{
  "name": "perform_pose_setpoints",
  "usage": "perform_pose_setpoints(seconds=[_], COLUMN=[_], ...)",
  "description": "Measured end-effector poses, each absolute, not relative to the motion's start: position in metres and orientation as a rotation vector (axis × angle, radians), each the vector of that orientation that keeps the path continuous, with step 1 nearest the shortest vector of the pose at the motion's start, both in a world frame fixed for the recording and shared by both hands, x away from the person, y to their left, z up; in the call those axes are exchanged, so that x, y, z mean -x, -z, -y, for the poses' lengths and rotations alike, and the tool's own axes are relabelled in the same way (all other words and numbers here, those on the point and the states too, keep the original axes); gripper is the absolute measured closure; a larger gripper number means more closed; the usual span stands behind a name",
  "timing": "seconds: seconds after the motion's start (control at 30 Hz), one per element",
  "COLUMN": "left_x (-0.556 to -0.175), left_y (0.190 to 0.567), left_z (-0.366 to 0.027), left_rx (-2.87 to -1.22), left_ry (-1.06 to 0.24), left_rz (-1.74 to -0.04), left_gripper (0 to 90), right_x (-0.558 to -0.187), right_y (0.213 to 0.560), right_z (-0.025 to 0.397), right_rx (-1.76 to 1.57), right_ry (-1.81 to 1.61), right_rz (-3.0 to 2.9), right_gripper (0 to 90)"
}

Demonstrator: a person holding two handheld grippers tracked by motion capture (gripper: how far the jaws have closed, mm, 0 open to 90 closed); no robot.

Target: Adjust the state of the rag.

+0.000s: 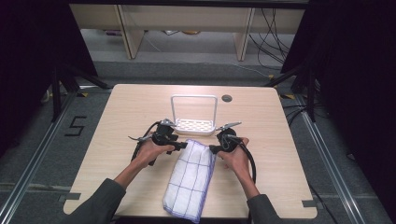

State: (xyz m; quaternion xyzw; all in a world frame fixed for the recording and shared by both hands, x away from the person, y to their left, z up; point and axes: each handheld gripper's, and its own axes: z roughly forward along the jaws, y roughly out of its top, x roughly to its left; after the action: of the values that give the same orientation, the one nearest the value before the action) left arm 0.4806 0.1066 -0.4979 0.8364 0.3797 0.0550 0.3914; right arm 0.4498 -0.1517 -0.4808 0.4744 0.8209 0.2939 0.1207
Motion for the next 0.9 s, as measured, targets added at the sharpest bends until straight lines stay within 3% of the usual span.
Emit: perform_pose_setpoints(seconds=[0.27,0.47,0.57,0.7,0.9], left_x=[-0.485,-0.485,-0.485,-0.484,-0.482], left_y=[0.501,0.506,0.507,0.507,0.507], left_z=[-0.092,-0.086,-0.086,-0.084,-0.085], left_rx=[-2.127,-2.178,-2.174,-2.138,-2.149], left_ry=[-0.124,-0.123,-0.121,-0.104,-0.098], left_rz=[-0.946,-0.899,-0.893,-0.895,-0.865], left_gripper=[42.2,51.5,56.8,70.6,81.5], right_x=[-0.449,-0.45,-0.448,-0.449,-0.449], right_y=[0.485,0.491,0.493,0.497,0.497], right_z=[0.147,0.144,0.144,0.143,0.141], right_rx=[-1.397,-1.403,-1.385,-1.4,-1.369], right_ry=[-0.877,-0.842,-0.862,-0.89,-0.908], right_rz=[-2.422,-2.446,-2.432,-2.441,-2.461], right_gripper=[48.1,49.9,54.0,62.4,75.1])
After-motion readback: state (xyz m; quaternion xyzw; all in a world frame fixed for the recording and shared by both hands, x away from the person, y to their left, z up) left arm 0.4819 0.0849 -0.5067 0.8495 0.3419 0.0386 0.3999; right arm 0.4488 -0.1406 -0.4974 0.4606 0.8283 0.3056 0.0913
